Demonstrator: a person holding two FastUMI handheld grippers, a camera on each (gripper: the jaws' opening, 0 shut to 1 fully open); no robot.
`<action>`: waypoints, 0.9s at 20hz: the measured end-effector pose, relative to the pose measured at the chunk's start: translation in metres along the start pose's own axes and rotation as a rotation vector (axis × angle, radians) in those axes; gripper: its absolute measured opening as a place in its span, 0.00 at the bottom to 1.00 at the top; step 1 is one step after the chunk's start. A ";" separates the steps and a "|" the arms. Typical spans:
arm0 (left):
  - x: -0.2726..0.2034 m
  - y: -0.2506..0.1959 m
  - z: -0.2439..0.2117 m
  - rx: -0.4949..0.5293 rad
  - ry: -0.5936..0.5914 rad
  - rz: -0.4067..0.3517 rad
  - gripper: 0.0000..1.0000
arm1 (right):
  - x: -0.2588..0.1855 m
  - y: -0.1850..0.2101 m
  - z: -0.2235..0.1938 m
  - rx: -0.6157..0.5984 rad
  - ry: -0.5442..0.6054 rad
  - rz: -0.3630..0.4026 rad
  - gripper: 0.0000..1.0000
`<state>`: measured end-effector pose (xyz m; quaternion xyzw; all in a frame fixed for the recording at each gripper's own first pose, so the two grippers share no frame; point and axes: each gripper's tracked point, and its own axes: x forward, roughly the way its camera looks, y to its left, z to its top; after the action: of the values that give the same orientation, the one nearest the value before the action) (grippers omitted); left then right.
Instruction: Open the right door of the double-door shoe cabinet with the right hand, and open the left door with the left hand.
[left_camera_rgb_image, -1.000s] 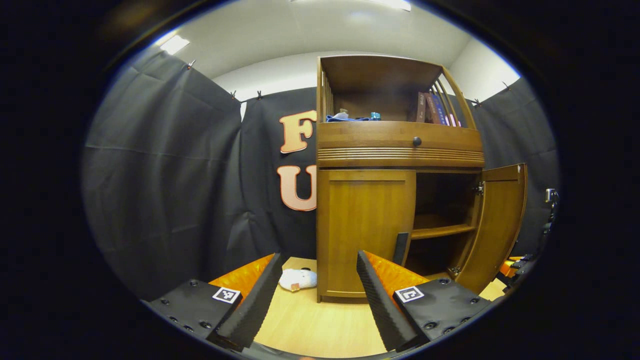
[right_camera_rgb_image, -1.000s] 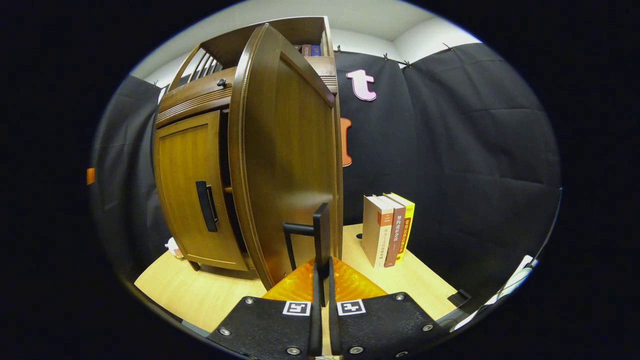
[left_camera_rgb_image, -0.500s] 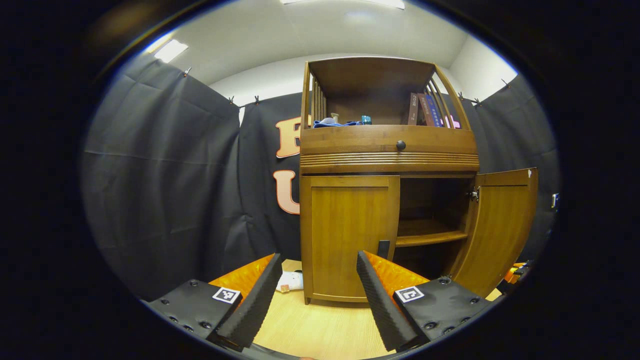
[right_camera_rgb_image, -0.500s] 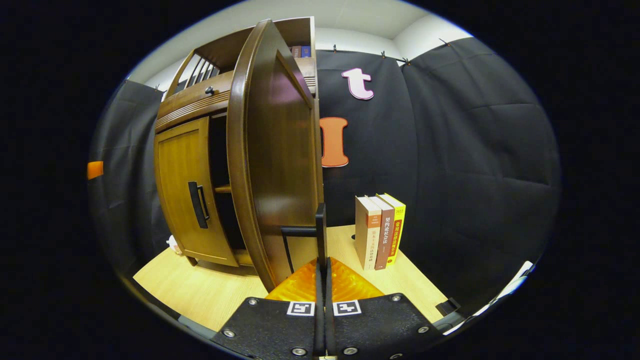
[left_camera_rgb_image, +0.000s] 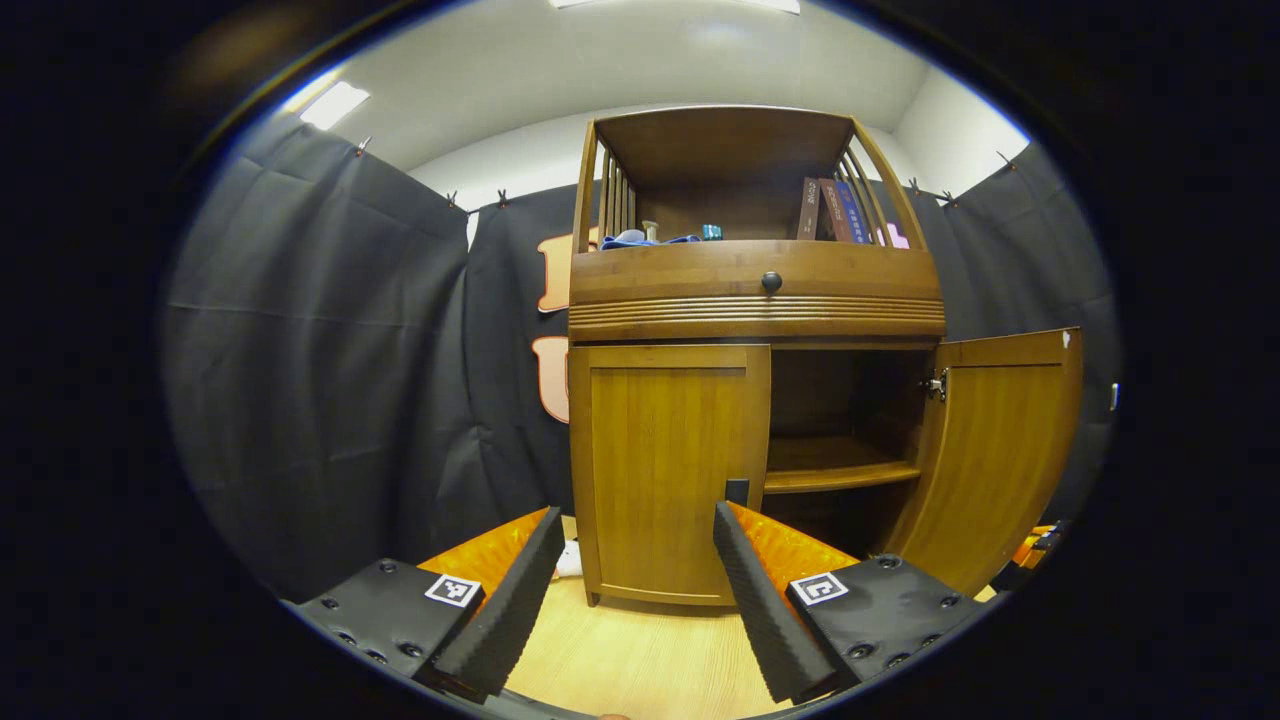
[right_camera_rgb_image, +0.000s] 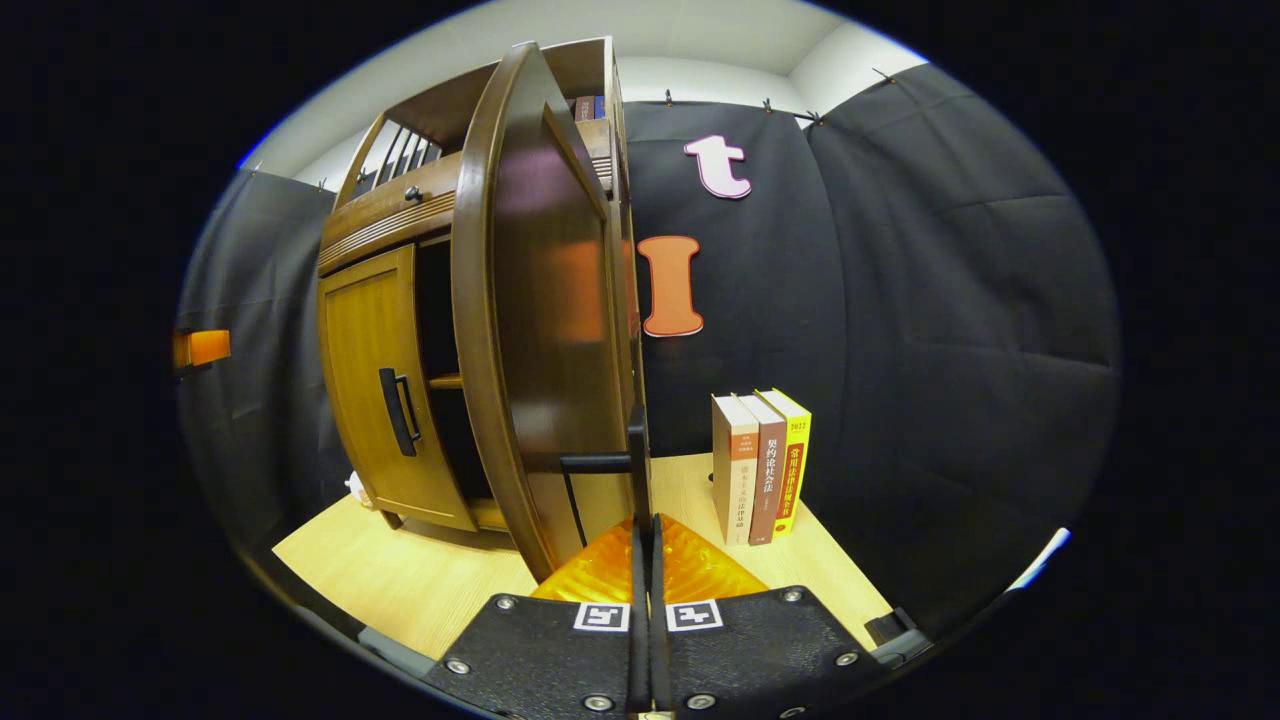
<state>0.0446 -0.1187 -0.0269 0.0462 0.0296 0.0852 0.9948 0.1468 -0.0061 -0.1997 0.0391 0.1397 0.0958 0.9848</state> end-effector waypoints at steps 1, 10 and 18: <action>0.003 -0.001 -0.003 -0.003 0.006 0.003 0.93 | 0.000 -0.001 0.000 0.008 0.001 0.000 0.05; 0.041 -0.013 -0.033 -0.042 0.040 0.015 0.93 | -0.012 -0.015 -0.003 0.088 0.000 -0.003 0.12; 0.087 -0.044 -0.057 -0.064 0.046 -0.032 0.97 | -0.033 -0.051 -0.010 0.142 0.018 -0.147 0.30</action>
<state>0.1333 -0.1421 -0.0922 0.0122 0.0503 0.0715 0.9961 0.1222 -0.0626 -0.2054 0.0974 0.1575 0.0135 0.9826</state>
